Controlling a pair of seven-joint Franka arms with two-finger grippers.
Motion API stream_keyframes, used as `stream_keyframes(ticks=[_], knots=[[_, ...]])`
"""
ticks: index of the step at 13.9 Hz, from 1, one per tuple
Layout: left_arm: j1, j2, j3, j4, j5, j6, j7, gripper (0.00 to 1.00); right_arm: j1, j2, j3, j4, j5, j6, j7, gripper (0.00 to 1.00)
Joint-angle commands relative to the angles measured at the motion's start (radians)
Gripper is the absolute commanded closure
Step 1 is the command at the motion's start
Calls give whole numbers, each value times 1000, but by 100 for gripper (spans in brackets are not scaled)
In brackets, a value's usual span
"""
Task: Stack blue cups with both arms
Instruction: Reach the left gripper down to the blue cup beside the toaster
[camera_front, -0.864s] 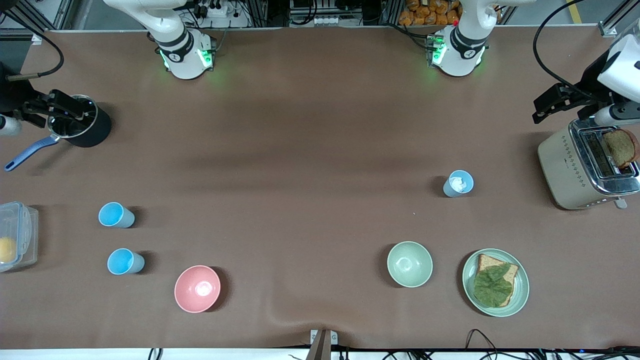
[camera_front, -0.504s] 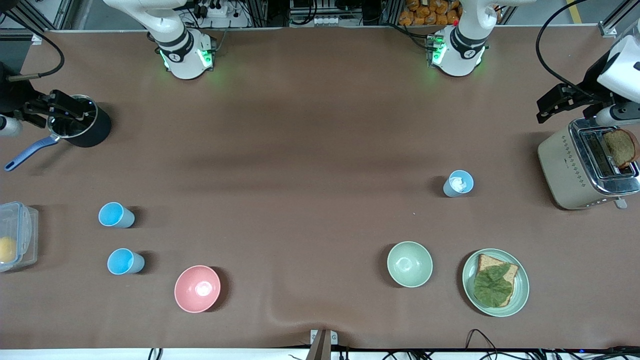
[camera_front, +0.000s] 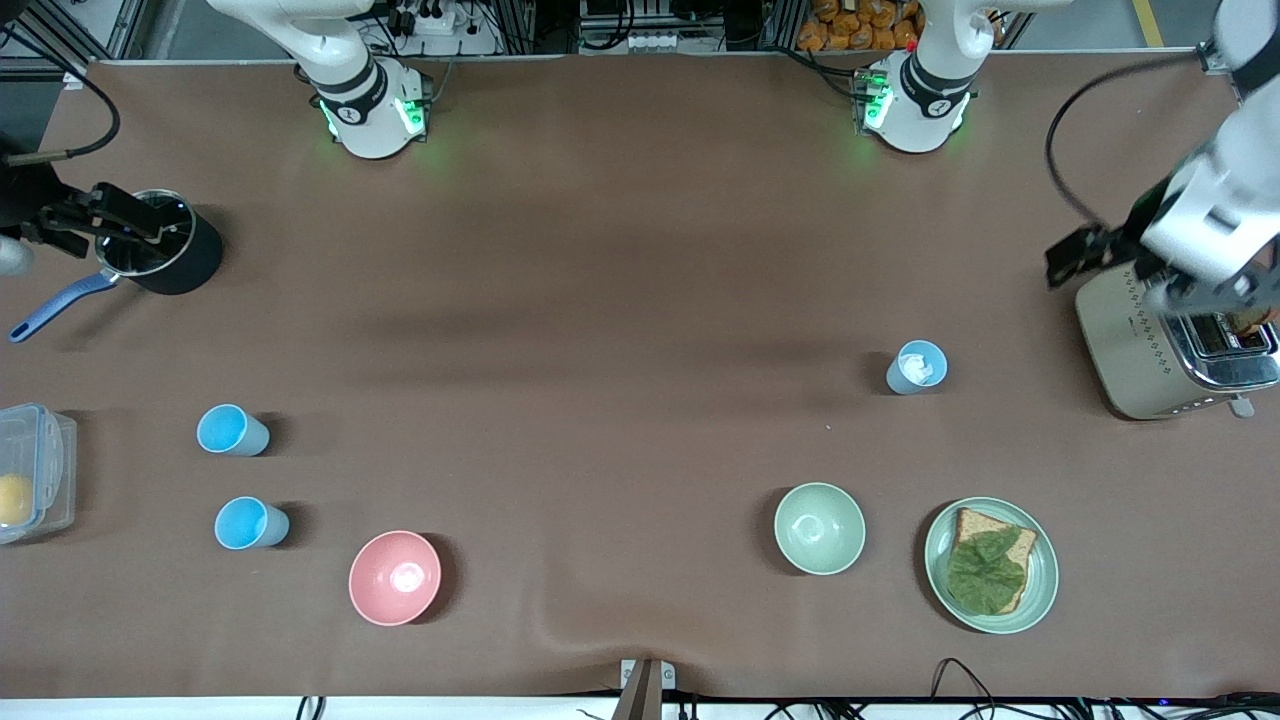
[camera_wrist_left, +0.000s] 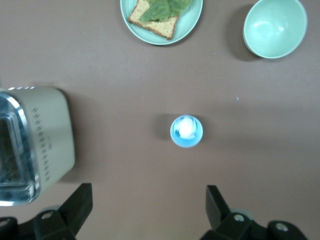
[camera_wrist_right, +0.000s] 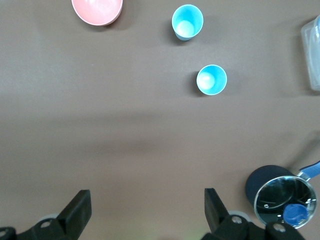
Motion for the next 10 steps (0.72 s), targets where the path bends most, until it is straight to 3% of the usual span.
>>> stream_keyframes(ticks=[1,5,10], knots=[[5,-1,0,-177,20,182,11,0,-72,89,6,33,27,-5,-17,0],[8,28,0,-462,17,552,8,0,-198,296,6,114,-23,22,-50,0],[6,224,-2,-500,10,778,5,0,-215,441,6,128,-62,214,-50,0]])
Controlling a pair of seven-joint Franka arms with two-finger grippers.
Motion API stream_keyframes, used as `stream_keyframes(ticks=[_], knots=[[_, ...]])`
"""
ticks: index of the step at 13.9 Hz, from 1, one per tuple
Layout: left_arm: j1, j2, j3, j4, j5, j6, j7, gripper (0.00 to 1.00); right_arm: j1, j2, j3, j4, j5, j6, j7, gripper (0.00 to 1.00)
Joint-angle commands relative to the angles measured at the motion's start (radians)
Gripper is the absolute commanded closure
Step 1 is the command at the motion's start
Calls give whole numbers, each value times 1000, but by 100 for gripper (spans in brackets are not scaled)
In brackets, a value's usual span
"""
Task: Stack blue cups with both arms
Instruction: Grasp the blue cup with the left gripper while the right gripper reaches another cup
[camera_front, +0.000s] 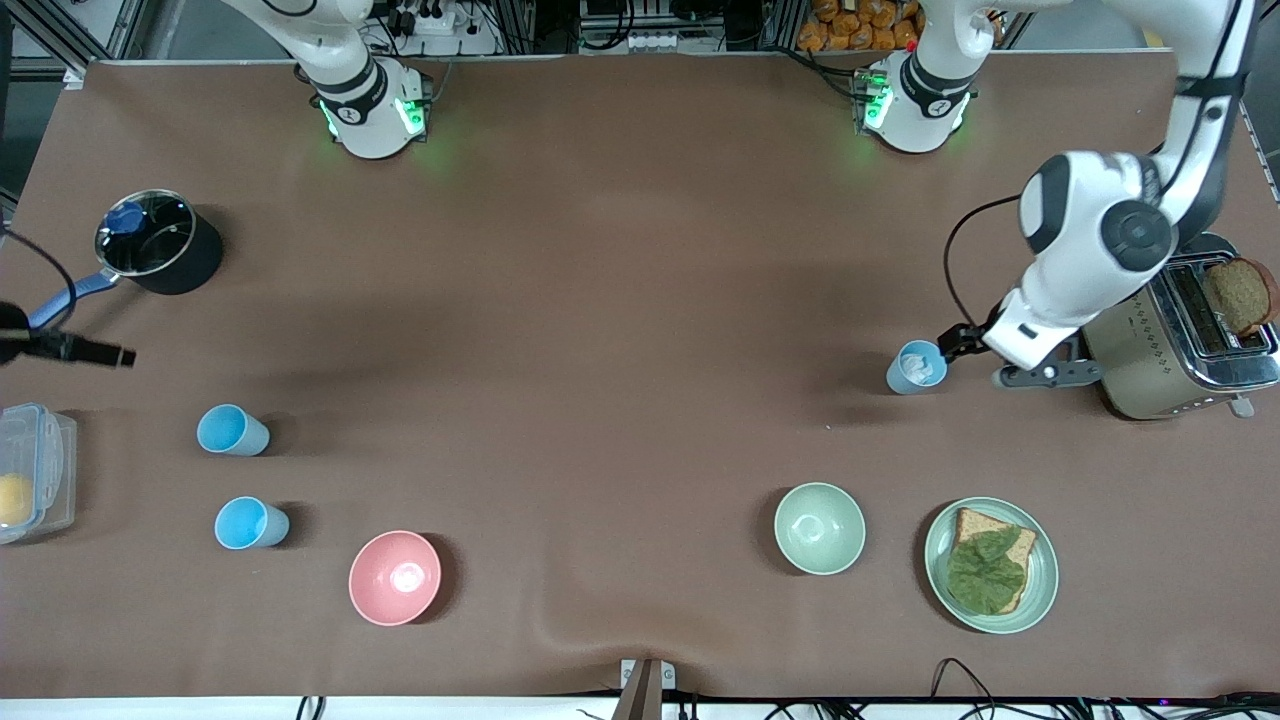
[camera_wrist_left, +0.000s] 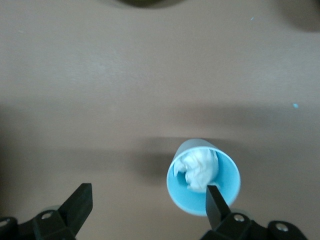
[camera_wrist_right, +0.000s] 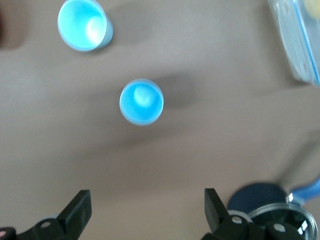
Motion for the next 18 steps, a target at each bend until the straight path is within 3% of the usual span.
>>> stream_keyframes(ticks=[1,3,5,7,8,12,18], knots=[[1,105,-2,18,9,87,5,1,8,66,12,42,-54,38,4,0],[-4,147,-7,25,6,102,5,13,6,112,12,41,-71,90,4,0],[-14,162,-8,26,6,102,3,53,5,174,12,39,-71,191,4,0],[-16,173,-10,35,6,102,3,89,6,181,12,29,-71,195,4,0],[-16,176,-11,41,5,102,3,100,1,195,13,26,-69,203,4,0],[-16,169,-56,60,5,99,-76,100,-5,293,12,23,-69,292,19,0],[-72,217,-229,190,5,96,-349,100,-6,267,15,-53,-65,267,26,0]])
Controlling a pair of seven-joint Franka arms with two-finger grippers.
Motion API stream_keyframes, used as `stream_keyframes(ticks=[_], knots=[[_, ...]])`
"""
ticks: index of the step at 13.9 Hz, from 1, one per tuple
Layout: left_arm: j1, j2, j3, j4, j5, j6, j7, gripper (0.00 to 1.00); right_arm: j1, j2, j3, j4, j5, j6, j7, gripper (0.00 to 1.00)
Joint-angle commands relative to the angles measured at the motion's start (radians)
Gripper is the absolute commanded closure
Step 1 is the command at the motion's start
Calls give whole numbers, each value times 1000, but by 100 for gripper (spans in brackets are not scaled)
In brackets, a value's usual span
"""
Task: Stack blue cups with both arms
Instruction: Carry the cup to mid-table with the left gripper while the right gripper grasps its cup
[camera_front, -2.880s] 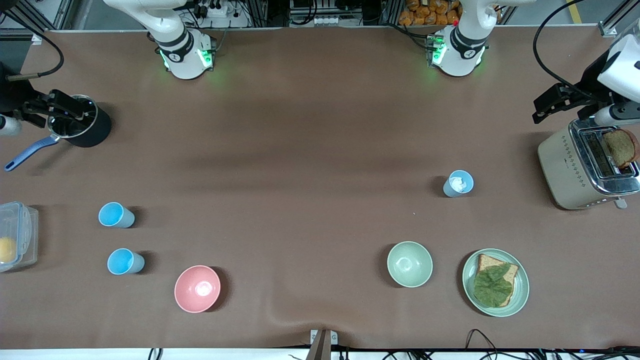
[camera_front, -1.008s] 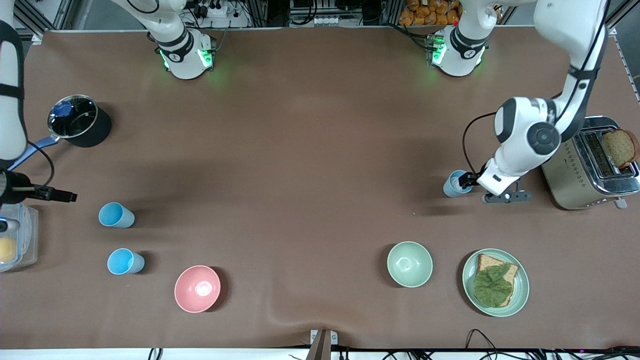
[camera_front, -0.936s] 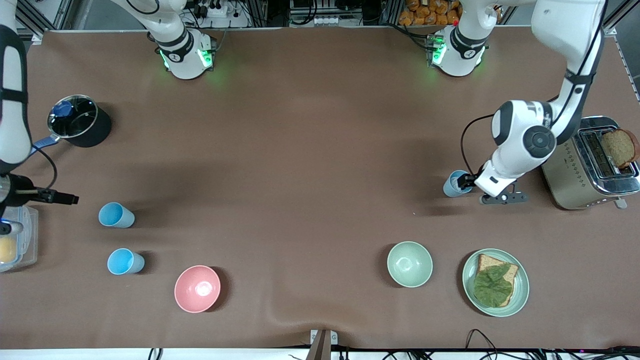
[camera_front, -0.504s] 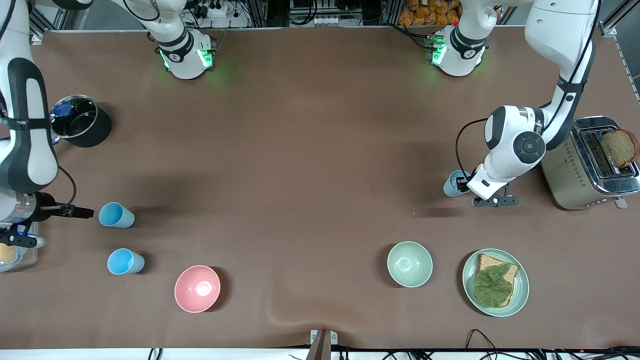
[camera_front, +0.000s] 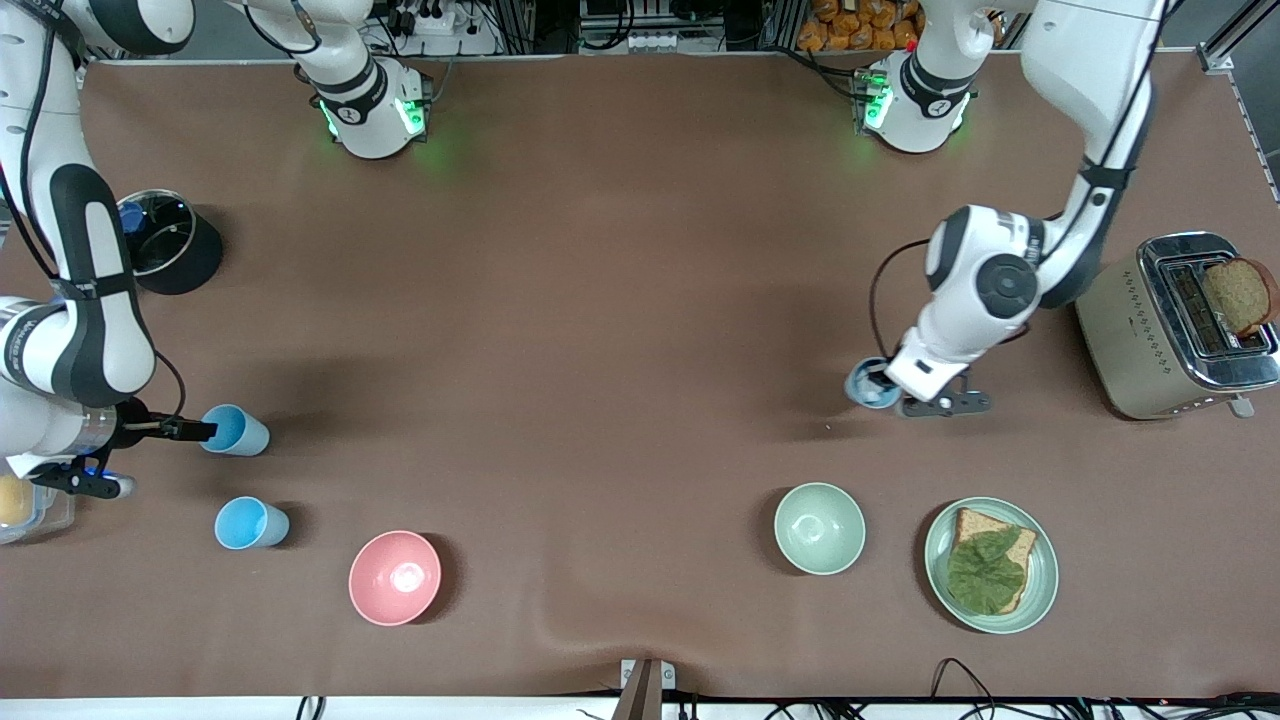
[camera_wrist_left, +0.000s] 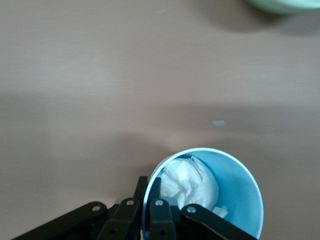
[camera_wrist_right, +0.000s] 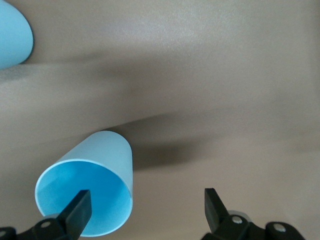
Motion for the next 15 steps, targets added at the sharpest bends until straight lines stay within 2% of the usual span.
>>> stream_keyframes(ticks=[1,5,7,9,10,11,12,14,15], knots=[[-98,77,-45,122,5,-5,-181,100,3,-29,13,-36,-14,-10,21,0],[-340,272,-37,359,20,-6,-488,100,3,-29,14,-54,-13,-5,21,0],[-445,370,-16,473,20,-6,-545,100,3,-20,13,-54,-13,19,21,0],[-535,424,36,542,19,-6,-553,100,3,-15,13,-59,-13,61,21,3],[-572,447,59,571,19,-6,-553,100,6,-13,13,-61,-13,66,21,53],[-597,459,76,585,19,-6,-553,100,13,-13,13,-61,-13,69,21,80],[-611,461,85,587,19,-6,-552,100,15,-13,13,-61,-13,66,21,95],[-614,456,90,590,19,-6,-552,99,22,-15,13,-61,-13,64,45,100],[-615,453,90,592,19,-6,-553,89,32,-13,13,-61,-16,64,68,100]])
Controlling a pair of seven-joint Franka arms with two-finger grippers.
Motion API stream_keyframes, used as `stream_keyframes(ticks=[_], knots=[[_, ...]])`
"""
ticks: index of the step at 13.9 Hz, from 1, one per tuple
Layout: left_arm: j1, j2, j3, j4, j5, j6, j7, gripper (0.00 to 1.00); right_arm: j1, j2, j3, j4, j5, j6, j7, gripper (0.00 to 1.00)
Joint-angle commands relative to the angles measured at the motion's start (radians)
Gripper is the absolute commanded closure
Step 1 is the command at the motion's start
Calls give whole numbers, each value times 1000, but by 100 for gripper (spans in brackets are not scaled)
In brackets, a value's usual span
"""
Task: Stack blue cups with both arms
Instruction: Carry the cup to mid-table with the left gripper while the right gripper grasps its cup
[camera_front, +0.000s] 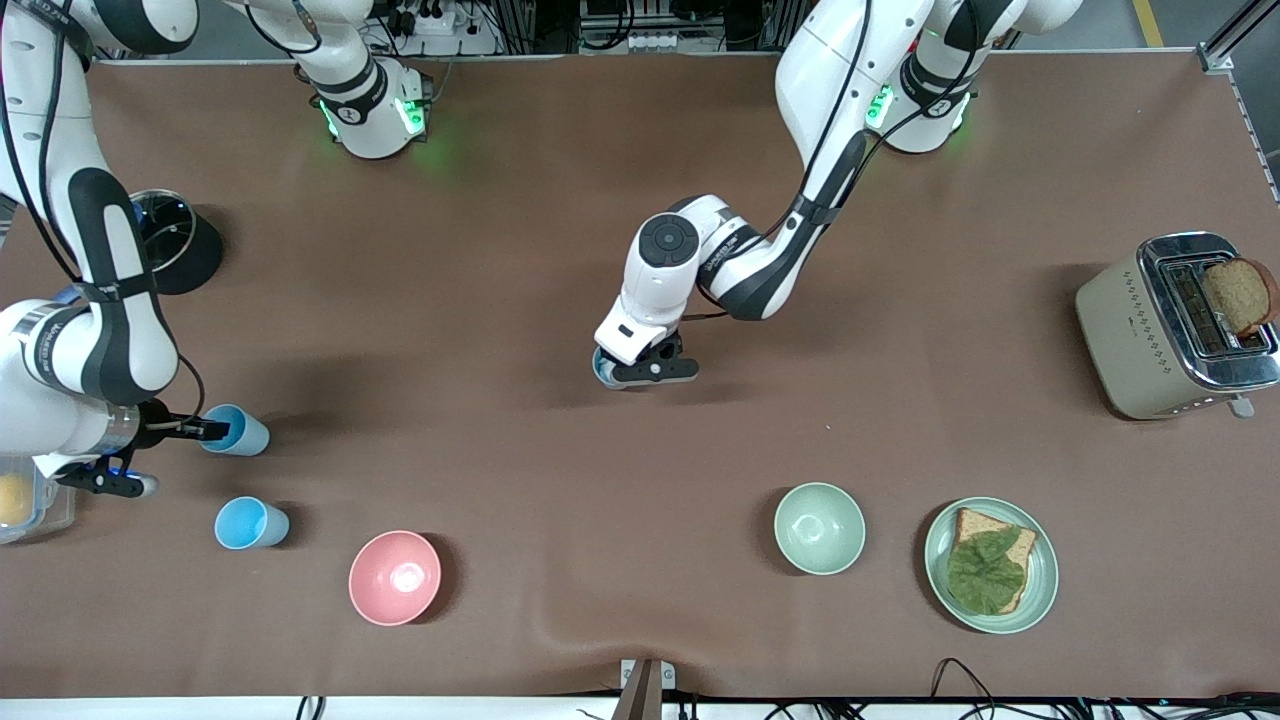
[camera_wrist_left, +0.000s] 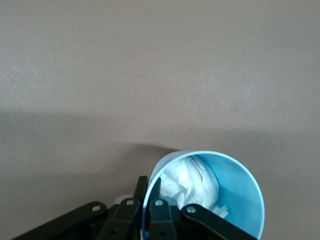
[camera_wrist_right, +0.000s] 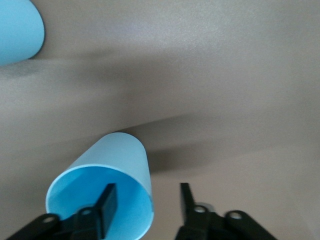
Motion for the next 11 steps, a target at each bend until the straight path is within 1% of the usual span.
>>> stream_keyframes(ticks=[1,2,3,5,7,8,9,11], knots=[[-20,40,4,44,17,-1,-23,63,23,-15,0,-17,-20,9,56,100],[-27,34,5,44,19,-1,-51,1,23,-15,0,-17,-22,9,53,100],[-37,24,19,46,20,-1,-87,0,23,-16,0,-17,-22,9,53,100],[-40,-32,33,43,23,-22,-102,0,23,-24,2,-16,-21,0,53,100],[-36,-118,34,46,22,-152,-102,0,46,-60,4,-7,-21,-60,59,100],[-33,-153,40,44,23,-189,-102,0,62,-88,5,-6,-17,-89,65,100],[-31,-199,60,43,25,-224,-100,0,79,-113,8,-6,-4,-106,79,100],[-2,-296,94,43,25,-336,-89,0,157,-146,10,-6,-1,-127,167,100]])
